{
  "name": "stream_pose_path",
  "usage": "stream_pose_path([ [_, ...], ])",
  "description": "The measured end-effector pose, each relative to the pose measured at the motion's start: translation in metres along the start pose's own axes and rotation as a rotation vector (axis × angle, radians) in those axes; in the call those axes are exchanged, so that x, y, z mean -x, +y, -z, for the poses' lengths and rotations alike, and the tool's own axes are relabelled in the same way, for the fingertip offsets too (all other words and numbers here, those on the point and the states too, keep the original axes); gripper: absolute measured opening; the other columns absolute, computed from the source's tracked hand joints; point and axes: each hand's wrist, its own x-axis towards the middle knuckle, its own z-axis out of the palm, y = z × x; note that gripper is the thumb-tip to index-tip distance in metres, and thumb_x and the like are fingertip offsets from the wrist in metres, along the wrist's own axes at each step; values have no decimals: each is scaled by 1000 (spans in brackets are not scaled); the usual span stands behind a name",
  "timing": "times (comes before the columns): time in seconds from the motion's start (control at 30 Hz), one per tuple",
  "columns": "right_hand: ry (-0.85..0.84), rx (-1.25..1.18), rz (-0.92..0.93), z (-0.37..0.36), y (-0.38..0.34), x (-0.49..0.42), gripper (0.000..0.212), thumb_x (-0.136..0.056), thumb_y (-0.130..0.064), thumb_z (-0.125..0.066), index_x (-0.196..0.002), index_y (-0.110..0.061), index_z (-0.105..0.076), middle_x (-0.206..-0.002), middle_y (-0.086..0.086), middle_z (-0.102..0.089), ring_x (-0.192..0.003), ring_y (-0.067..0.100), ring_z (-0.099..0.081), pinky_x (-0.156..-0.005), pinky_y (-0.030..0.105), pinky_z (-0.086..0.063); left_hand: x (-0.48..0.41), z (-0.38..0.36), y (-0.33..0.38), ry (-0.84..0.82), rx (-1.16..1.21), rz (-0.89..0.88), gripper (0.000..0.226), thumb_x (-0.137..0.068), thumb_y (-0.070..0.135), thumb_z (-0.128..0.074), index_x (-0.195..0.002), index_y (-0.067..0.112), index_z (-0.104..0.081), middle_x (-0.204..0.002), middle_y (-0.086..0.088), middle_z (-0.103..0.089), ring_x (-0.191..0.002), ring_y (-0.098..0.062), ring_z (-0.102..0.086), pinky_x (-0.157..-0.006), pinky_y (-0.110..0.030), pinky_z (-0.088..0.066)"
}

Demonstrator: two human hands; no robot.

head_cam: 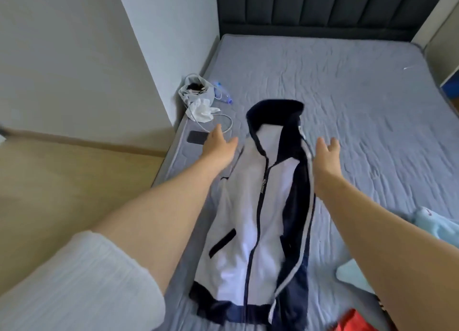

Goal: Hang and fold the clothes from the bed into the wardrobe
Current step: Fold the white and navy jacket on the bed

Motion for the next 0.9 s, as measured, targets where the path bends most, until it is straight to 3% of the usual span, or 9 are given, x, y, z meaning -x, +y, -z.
stream_pose_path([
  [0.07, -20, 77, -11, -1, 24, -10, 56, -98, -29, -33, -149, -28, -10, -155, -3, -19, -141, 23, -22, -111, 42, -20, 3, -19, -21, -96, -28, 15, 58, -96, 32, -42, -148, 20, -18, -151, -4, -28, -128, -28, -42, -105, -39, -35],
  [0.23, -148, 294, -79, -5, 114, 3, 59, -96, -21, -40, -148, -28, -15, -154, -3, -23, -137, 24, -30, -109, 40, -27, 26, -67, -88, -253, -184, 78, 48, -97, 30, -42, -143, 19, -31, -143, -6, -42, -122, -26, -47, -94, -30, -39],
  [0.3, -207, 335, -126, -5, 155, 16, 59, -96, -19, -41, -148, -28, -15, -154, -4, -22, -131, 22, -36, -100, 35, -32, 38, -87, -117, -312, -227, 96, 44, -97, 28, -42, -140, 19, -36, -141, -5, -43, -122, -25, -47, -95, -29, -39],
  [0.4, -308, 403, -204, -5, 216, 38, 60, -95, -18, -41, -147, -31, -16, -152, -5, -26, -106, 16, -50, -80, 25, -36, 61, -116, -163, -393, -251, 89, 37, -96, 20, -40, -133, 18, -44, -138, -2, -47, -119, -22, -49, -88, -27, -40],
  [0.6, -535, 703, -281, -5, 333, 88, 67, -92, -20, -45, -146, -37, -11, -152, -10, -22, -108, 12, -47, -74, 20, -46, 116, -169, -269, -620, -446, -56, 54, -91, 27, -52, -140, 28, -31, -149, 8, -25, -126, -15, -40, -93, -25, -35],
  [0.63, -590, 784, -262, -4, 350, 95, 68, -91, -22, -46, -146, -38, -10, -152, -11, -19, -116, 15, -44, -84, 28, -47, 124, -176, -285, -650, -511, -132, 60, -87, 31, -57, -140, 28, -30, -150, 7, -20, -128, -16, -37, -96, -27, -33],
  [0.7, -695, 1026, -216, -2, 380, 106, 74, -89, -31, -51, -145, -40, -4, -155, -11, -9, -137, 19, -24, -107, 41, -32, 140, -191, -314, -697, -671, -281, 73, -81, 40, -62, -142, 29, -24, -154, 4, -2, -139, -21, -17, -108, -33, -21],
  [0.8, -751, 1374, -101, 4, 413, 113, 88, -83, -49, -57, -144, -42, 6, -154, -10, 11, -143, 22, 4, -111, 51, -14, 151, -211, -346, -736, -815, -368, 89, -76, 51, -58, -146, 32, -6, -152, 4, 24, -139, -24, 27, -112, -49, 7],
  [0.9, -691, 1539, 34, 14, 435, 110, 91, -84, -54, -55, -142, -43, 15, -153, -6, 19, -143, 26, 8, -110, 56, -9, 153, -226, -361, -685, -991, -389, 95, -80, 35, -62, -145, 35, 8, -151, -1, 29, -137, -29, 30, -111, -54, 7],
])
